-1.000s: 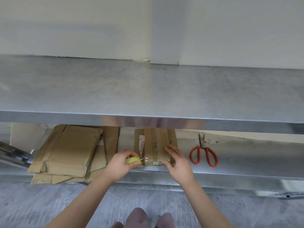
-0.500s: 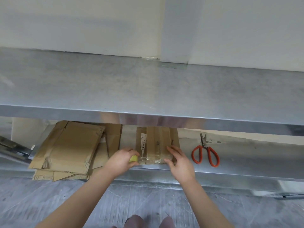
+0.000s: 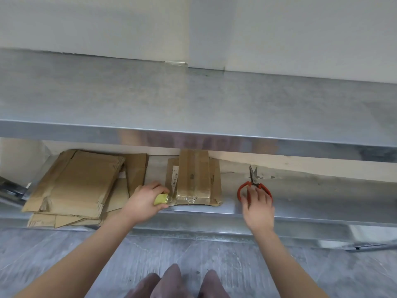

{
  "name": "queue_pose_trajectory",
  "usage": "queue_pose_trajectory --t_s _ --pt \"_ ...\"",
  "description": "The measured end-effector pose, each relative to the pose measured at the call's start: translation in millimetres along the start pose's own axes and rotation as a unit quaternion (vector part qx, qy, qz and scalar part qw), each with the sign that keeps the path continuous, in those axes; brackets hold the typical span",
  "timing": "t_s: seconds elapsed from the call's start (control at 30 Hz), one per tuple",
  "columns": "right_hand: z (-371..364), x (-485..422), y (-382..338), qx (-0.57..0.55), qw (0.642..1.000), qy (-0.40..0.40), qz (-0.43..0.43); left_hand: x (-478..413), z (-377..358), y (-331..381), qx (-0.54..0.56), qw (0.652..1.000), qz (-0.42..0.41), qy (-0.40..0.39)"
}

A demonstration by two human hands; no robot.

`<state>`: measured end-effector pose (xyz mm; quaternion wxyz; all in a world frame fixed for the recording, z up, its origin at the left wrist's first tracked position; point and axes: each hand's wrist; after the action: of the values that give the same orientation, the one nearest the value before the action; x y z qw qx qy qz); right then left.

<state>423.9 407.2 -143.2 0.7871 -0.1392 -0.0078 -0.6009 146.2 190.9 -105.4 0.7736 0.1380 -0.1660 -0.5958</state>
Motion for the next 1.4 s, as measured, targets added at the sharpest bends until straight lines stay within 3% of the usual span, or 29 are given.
queue_pose_trajectory --t_s 0.23,0.37,0.73,0.93,1.07,1.4 --pt "-1 -19 -10 -0.074 0.992 0.018 -0.104 6 3 5 0.002 0.999 0.035 -0.016" --pt "-9 -11 -9 -0.032 0.988 0.024 -0.148 9 4 7 -0.004 0.999 0.048 -0.023" --pt "0 28 -9 0.073 0.995 -0.03 -0.068 9 18 8 0.053 0.997 0.059 -0.02" --pt "6 109 -21 -0.184 0.982 0.026 -0.016 9 22 5 0.08 0.996 0.033 -0.003" --pt "5 163 -38 -0.252 0.967 0.046 -0.009 10 25 4 0.087 0.996 0.007 0.011" --pt "-27 197 -97 -0.35 0.907 -0.223 -0.074 8 32 -2 0.1 0.995 -0.026 0.003"
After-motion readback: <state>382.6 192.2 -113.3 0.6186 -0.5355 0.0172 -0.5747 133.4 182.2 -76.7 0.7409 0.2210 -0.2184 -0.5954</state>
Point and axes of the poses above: each hand's wrist, its own x-axis away from the middle knuckle, its own z-axis out of the back of the hand, y = z × x, and after that the axes turned 9 degrees about -z, right-handed
